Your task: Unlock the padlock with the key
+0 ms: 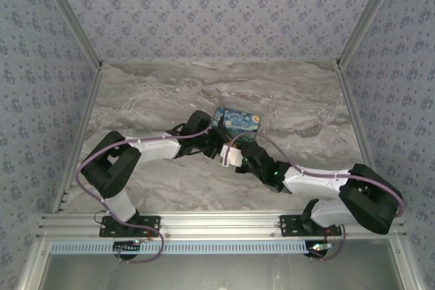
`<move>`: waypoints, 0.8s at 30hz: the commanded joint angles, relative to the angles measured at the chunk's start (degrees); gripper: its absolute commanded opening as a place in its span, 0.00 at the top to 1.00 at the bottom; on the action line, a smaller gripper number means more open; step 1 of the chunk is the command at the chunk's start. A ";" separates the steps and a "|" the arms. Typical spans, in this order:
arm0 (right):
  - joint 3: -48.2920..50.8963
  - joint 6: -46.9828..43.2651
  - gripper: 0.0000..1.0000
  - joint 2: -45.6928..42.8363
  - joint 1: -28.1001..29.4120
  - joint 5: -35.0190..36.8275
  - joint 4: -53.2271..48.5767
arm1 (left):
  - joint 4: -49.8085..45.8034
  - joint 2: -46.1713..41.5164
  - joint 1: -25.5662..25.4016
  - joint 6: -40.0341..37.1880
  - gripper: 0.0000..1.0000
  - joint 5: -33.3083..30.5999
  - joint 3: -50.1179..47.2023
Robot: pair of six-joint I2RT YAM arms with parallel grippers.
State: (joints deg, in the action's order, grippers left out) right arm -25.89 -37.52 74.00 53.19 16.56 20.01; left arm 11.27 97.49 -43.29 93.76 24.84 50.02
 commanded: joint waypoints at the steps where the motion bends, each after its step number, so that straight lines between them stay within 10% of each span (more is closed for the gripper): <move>1: 0.31 2.54 0.88 1.00 0.40 1.66 2.80 | 1.70 -1.08 -0.52 0.81 1.00 1.53 1.22; 24: 3.04 27.78 1.00 1.45 1.60 6.12 8.86 | 3.85 -0.65 -0.56 1.85 1.00 1.64 0.08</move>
State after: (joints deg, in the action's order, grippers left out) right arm -23.46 -18.31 74.89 54.46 21.06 26.55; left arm 13.08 97.49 -43.20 94.63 24.23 50.00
